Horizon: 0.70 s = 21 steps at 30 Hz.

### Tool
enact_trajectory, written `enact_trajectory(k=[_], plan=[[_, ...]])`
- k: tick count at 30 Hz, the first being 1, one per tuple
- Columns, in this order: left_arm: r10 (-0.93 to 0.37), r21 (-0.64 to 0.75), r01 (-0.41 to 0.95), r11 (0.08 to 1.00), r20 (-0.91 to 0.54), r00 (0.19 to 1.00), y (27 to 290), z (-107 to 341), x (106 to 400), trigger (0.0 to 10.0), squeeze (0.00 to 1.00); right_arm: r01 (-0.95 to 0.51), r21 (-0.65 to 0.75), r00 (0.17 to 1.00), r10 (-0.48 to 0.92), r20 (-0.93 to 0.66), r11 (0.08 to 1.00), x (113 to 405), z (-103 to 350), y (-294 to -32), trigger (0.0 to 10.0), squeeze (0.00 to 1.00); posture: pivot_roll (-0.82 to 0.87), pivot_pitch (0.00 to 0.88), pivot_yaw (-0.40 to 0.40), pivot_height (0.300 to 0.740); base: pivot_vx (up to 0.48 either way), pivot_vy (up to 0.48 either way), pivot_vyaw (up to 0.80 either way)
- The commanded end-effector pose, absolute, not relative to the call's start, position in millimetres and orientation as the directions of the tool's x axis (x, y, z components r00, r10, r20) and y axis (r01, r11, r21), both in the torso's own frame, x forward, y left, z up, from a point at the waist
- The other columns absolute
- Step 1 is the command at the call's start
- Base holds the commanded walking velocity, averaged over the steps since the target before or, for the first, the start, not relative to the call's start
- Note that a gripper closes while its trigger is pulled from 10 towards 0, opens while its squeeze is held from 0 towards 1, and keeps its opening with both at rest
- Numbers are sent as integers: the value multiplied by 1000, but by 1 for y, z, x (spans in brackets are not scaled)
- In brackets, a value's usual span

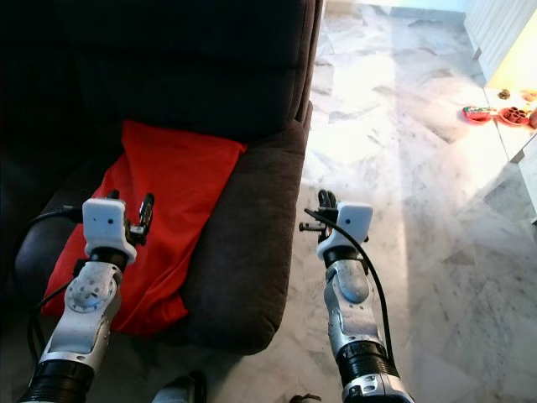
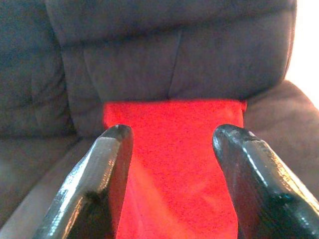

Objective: Move the pillow to the sofa from floor

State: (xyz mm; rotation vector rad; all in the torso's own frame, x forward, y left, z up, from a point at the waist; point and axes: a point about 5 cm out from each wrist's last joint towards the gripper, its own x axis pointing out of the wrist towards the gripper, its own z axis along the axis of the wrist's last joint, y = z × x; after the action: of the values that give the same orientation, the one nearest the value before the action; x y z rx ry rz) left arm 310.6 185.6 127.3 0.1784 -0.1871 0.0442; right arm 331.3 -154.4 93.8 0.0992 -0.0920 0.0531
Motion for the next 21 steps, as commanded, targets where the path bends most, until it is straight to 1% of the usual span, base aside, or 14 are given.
enact_trajectory(k=[1,5,8,9,10,11,12,14,15,16,21], plan=[[67,163,-85,983,112,991,194,109,305,10000,0,-37,89,999,36,9,995,324,75,-159,10000,0,138,162,0,740,0,0,0],[75,163,-85,983,69,995,196,97,303,10000,0,-26,79,999,29,-41,997,319,63,-162,10000,0,139,162,-1,740,0,0,0],[77,159,-76,984,-1,997,197,78,299,10000,0,-8,75,991,18,-132,997,309,42,-169,10000,0,138,163,-4,740,0,0,0],[77,159,-76,984,-1,997,197,78,299,10000,0,-8,75,991,18,-132,997,309,42,-169,10000,0,138,163,-4,740,0,0,0],[80,151,-76,986,-22,997,197,73,297,10000,0,0,82,988,12,-156,997,305,36,-171,10000,0,138,163,-4,740,0,0,0],[82,134,-73,988,-66,994,198,62,293,10000,0,20,97,976,2,-216,995,297,24,-176,10000,0,134,164,-4,740,0,0,0],[82,134,-73,988,-66,994,198,62,293,10000,0,20,97,976,2,-216,995,297,24,-176,10000,0,134,164,-4,740,0,0,0],[99,104,-85,991,-140,985,200,46,288,10000,0,25,79,955,-1,-296,997,287,8,-179,10000,0,135,162,-5,740,0,0,0],[99,104,-85,991,-140,985,200,46,288,10000,0,25,79,955,-1,-296,997,287,8,-179,10000,0,135,162,-5,740,0,0,0],[104,92,-88,992,-182,978,201,35,283,10000,0,27,62,939,-4,-345,998,279,-2,-181,10000,0,135,160,-7,740,0,0,0],[85,93,-67,993,-215,973,199,26,276,10000,0,36,51,911,-12,-412,998,266,-17,-185,10000,0,138,160,-7,740,0,0,0]])
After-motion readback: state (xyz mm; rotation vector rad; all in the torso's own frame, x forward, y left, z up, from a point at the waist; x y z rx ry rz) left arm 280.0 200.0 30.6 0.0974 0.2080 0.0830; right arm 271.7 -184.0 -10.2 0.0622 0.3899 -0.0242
